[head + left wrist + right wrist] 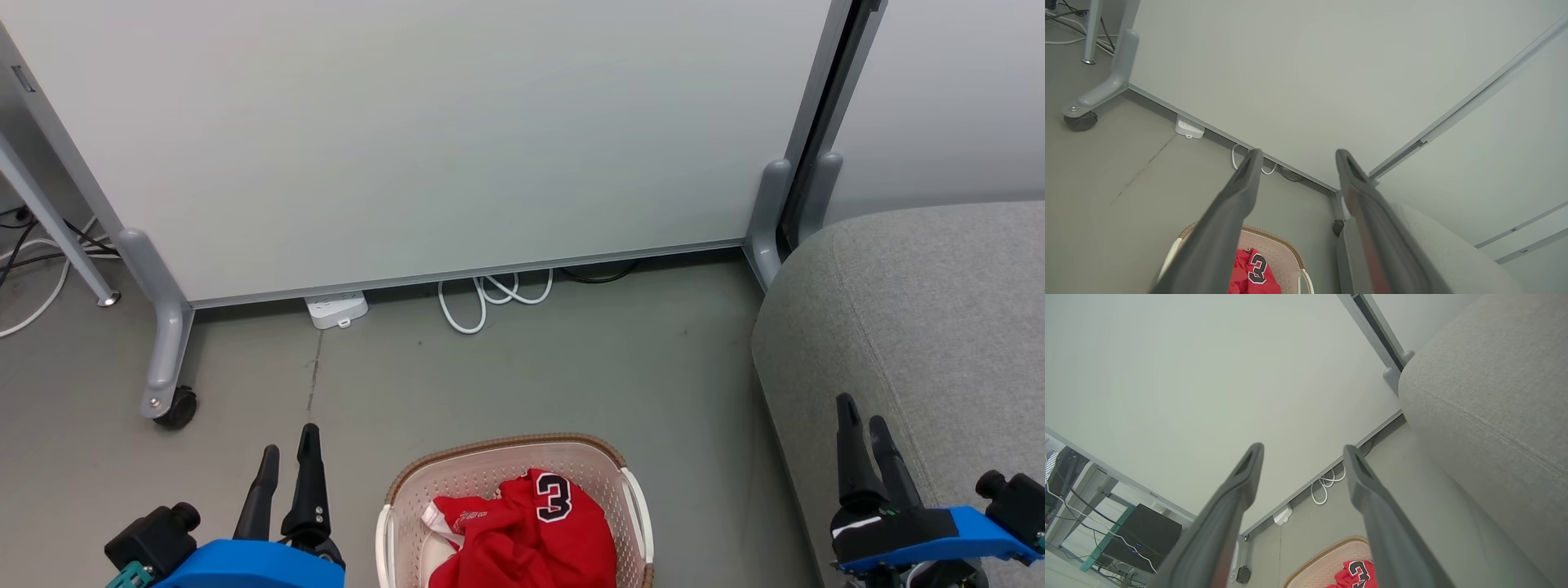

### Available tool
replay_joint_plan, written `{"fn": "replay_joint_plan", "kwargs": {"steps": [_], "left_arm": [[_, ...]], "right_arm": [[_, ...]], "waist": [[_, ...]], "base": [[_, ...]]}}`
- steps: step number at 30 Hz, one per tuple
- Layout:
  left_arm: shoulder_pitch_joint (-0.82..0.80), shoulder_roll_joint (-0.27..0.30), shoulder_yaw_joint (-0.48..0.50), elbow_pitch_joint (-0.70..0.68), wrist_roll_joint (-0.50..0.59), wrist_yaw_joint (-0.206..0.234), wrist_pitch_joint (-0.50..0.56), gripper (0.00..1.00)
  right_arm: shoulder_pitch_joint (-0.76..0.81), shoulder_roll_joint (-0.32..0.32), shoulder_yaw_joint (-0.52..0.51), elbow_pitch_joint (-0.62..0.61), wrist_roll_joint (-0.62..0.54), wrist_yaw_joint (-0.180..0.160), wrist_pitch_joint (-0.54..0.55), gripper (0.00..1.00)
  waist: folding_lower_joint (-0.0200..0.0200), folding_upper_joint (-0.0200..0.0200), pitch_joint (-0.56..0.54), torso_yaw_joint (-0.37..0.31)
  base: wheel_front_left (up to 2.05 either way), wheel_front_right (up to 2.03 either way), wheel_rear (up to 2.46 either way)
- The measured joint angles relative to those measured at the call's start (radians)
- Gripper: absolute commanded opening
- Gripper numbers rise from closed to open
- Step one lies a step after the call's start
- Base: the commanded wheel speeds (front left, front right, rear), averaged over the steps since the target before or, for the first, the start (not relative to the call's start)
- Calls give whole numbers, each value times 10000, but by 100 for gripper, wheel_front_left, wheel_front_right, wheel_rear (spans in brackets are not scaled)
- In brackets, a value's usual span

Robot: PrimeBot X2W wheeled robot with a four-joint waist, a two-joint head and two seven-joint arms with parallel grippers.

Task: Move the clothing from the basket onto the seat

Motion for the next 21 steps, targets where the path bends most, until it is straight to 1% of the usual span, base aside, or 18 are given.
{"fn": "replay_joint_plan", "kwargs": {"steps": [12,21], "left_arm": [[-1,25,-265,-138,1453,132,-330,100],[-2,38,-405,-174,2326,267,-556,100]], "right_arm": [[68,-6,79,-128,-1386,0,-171,100],[95,-12,127,-265,-2353,2,-247,100]], "waist": [[0,0,-18,-9],[0,0,-52,4]], "base": [[0,0,0],[0,0,0]]}}
